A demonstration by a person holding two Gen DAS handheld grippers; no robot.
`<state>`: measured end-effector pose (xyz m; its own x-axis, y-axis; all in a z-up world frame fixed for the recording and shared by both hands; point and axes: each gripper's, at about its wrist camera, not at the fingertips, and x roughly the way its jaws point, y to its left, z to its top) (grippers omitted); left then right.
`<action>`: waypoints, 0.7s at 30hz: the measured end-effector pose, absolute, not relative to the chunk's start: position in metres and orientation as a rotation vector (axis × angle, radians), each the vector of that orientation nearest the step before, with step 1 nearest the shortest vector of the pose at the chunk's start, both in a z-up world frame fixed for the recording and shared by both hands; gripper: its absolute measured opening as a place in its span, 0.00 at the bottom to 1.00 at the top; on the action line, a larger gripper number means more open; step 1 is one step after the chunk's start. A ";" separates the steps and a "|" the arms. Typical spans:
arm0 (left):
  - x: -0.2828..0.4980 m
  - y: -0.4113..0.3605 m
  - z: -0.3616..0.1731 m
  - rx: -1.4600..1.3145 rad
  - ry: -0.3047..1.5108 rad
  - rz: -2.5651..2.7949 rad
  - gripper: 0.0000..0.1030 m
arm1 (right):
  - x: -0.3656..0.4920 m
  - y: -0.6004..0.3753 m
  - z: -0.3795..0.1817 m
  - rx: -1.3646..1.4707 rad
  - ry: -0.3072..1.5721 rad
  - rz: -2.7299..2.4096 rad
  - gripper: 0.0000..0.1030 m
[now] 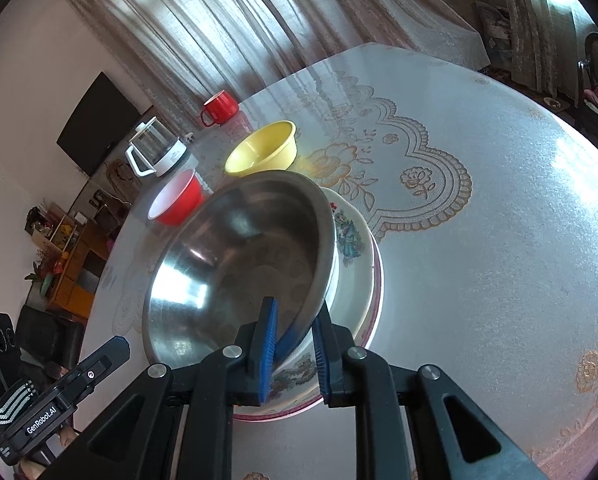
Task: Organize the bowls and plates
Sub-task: 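Lower the steel bowl onto the rose-print plate with both grippers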
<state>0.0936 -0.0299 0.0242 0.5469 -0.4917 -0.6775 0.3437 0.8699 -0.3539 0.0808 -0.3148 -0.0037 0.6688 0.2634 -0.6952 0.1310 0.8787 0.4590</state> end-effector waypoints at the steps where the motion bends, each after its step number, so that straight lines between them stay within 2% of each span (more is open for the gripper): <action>1: 0.094 -0.029 0.024 -0.187 0.860 -0.491 0.20 | 0.081 -0.316 -0.004 0.510 0.847 0.080 0.16; 17: 0.111 0.011 0.023 -0.181 0.857 -0.390 0.27 | 0.082 -0.317 -0.008 0.565 0.871 0.130 0.17; 21: 0.118 0.022 0.024 -0.176 0.859 -0.358 0.28 | 0.079 -0.318 -0.006 0.569 0.870 0.149 0.21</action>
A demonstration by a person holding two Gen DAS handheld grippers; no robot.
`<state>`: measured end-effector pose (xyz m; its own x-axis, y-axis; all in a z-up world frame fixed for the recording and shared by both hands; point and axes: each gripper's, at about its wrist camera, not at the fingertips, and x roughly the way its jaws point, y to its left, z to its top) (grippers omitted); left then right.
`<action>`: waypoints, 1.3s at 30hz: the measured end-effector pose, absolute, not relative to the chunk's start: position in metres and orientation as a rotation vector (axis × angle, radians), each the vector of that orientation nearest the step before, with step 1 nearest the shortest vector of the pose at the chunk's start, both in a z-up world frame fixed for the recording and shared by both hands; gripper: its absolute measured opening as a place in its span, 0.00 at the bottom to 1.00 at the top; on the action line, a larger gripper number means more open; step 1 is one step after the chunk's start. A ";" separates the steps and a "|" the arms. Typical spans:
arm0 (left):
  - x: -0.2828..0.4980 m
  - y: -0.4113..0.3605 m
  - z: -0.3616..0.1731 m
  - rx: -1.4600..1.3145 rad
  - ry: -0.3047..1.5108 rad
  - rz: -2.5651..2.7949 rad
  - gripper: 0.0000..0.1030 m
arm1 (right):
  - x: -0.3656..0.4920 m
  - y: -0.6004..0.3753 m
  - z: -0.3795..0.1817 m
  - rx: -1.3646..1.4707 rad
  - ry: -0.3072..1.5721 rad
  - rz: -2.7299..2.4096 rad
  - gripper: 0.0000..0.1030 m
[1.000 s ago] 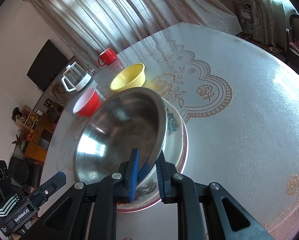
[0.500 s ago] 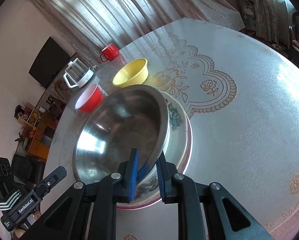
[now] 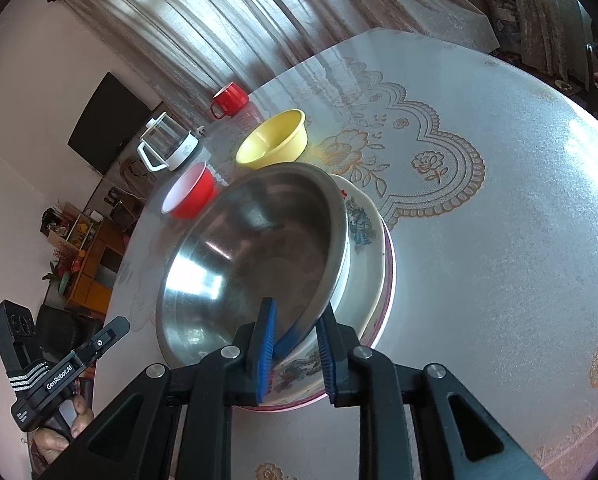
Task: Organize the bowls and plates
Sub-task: 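Lower the steel bowl onto the rose-print plate with both grippers, then open both grippers and move them toward the yellow bowl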
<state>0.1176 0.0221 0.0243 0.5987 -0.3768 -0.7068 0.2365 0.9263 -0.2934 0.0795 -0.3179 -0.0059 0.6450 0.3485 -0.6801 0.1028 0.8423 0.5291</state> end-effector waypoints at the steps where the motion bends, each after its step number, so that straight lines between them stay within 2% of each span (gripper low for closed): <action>1: 0.120 0.025 0.024 -0.175 0.862 -0.347 0.28 | 0.079 -0.319 -0.005 0.574 0.867 0.155 0.24; 7: 0.133 0.034 0.021 -0.185 0.876 -0.322 0.28 | 0.075 -0.331 0.006 0.563 0.835 0.124 0.27; 9: 0.137 0.033 0.022 -0.174 0.872 -0.325 0.31 | 0.075 -0.336 0.011 0.554 0.820 0.110 0.27; 10: 0.139 0.031 0.023 -0.166 0.875 -0.332 0.35 | 0.076 -0.338 0.015 0.551 0.809 0.103 0.27; 13: 0.151 0.027 0.026 -0.175 0.887 -0.363 0.35 | 0.085 -0.345 0.025 0.558 0.789 0.106 0.27; 20: 0.178 0.005 0.038 -0.152 0.867 -0.419 0.35 | 0.136 -0.343 0.040 0.607 0.824 0.181 0.27; 30: 0.233 -0.034 0.040 -0.107 0.904 -0.500 0.34 | 0.218 -0.332 0.033 0.653 0.898 0.238 0.27; 35: 0.260 -0.053 0.040 -0.124 0.908 -0.543 0.34 | 0.253 -0.339 0.024 0.681 0.912 0.198 0.19; 39: 0.281 -0.071 0.037 -0.093 0.922 -0.561 0.32 | 0.277 -0.344 0.014 0.693 0.942 0.168 0.18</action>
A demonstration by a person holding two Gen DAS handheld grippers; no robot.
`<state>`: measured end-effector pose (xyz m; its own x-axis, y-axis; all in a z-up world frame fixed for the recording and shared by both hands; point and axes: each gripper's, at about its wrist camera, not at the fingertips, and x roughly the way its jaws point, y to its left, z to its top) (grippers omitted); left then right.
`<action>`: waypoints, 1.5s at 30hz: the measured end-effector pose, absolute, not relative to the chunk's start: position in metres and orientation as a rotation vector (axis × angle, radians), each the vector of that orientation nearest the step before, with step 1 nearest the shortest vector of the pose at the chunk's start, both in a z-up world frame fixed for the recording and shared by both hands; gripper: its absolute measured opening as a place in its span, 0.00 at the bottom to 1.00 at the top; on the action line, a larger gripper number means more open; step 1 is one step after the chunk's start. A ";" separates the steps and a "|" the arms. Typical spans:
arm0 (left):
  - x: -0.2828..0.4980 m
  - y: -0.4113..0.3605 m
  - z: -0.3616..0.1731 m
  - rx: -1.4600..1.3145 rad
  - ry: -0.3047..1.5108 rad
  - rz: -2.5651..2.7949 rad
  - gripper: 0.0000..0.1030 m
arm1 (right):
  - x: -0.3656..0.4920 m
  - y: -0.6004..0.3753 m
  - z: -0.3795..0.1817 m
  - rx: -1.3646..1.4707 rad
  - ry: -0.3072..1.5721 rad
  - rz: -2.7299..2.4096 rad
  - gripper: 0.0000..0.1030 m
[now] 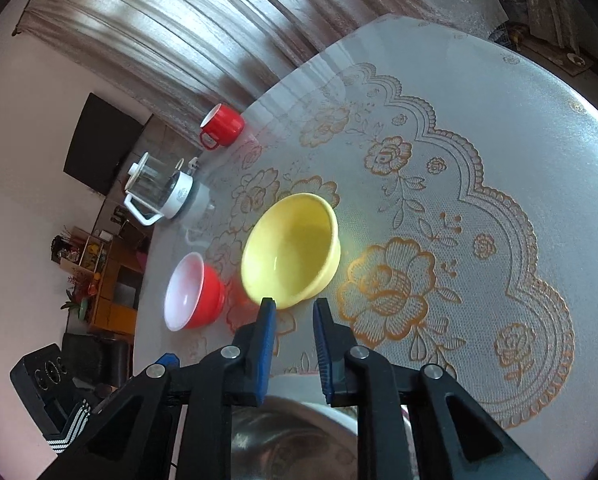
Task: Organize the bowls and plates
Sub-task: 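Open both grippers and move them toward the yellow bowl, then grip the yellow bowl rim with both grippers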
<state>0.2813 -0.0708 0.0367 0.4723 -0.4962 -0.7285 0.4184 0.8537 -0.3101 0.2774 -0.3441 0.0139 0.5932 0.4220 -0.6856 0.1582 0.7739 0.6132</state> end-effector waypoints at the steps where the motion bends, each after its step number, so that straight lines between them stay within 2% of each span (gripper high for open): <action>1: 0.286 -0.074 0.036 -0.088 0.926 -0.564 0.32 | 0.282 -0.346 0.011 0.698 0.949 0.166 0.17; 25: 0.363 -0.114 -0.004 -0.124 1.043 -0.519 0.32 | 0.339 -0.356 -0.030 0.756 1.041 0.119 0.16; 30: 0.365 -0.116 -0.002 -0.127 1.024 -0.520 0.31 | 0.340 -0.352 -0.029 0.699 1.046 0.113 0.08; 34: 0.361 -0.113 0.008 -0.129 0.972 -0.537 0.30 | 0.335 -0.356 -0.027 0.703 1.036 0.118 0.08; 45: 0.383 -0.124 0.007 -0.157 1.030 -0.557 0.28 | 0.330 -0.367 -0.027 0.701 1.042 0.108 0.07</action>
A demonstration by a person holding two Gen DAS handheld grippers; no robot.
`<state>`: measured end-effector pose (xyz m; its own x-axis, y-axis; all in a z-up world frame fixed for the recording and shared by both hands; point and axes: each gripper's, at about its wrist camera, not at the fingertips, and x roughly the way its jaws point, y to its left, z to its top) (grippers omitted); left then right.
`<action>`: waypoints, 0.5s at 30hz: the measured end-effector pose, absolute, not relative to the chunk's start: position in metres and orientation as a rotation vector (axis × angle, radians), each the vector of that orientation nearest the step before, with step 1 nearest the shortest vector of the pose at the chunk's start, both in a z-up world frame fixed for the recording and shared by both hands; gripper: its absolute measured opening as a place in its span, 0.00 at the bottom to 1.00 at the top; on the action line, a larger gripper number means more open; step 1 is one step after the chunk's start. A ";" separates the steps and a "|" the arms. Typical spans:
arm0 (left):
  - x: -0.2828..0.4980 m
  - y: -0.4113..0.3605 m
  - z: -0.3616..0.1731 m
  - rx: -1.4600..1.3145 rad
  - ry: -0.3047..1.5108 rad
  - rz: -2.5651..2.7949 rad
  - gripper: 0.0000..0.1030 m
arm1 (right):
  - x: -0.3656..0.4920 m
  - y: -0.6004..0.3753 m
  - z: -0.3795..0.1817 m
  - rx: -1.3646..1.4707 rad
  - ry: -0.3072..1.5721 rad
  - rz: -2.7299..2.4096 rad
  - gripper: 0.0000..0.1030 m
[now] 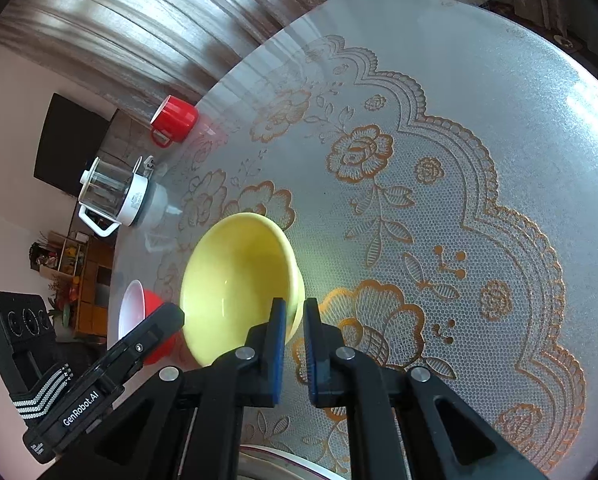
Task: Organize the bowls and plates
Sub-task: 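Grip the yellow bowl rim with both grippers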
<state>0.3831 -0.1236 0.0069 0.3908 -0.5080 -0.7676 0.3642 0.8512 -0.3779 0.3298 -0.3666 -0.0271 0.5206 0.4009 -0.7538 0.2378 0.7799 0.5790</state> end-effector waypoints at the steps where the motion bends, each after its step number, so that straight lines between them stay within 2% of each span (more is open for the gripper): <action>1: 0.386 -0.124 0.006 -0.163 1.040 -0.553 0.28 | 0.330 -0.368 -0.027 0.703 1.041 0.109 0.07; 11: 0.388 -0.134 -0.003 -0.111 1.077 -0.545 0.25 | 0.334 -0.362 -0.027 0.701 1.044 0.125 0.10; 15: 0.385 -0.118 0.012 -0.174 1.005 -0.501 0.24 | 0.332 -0.362 -0.027 0.702 1.049 0.130 0.09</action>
<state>0.3847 -0.1179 0.0124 0.4342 -0.4786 -0.7631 0.3217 0.8737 -0.3650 0.3321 -0.3622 -0.0275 0.5122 0.4192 -0.7496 0.2236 0.7776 0.5877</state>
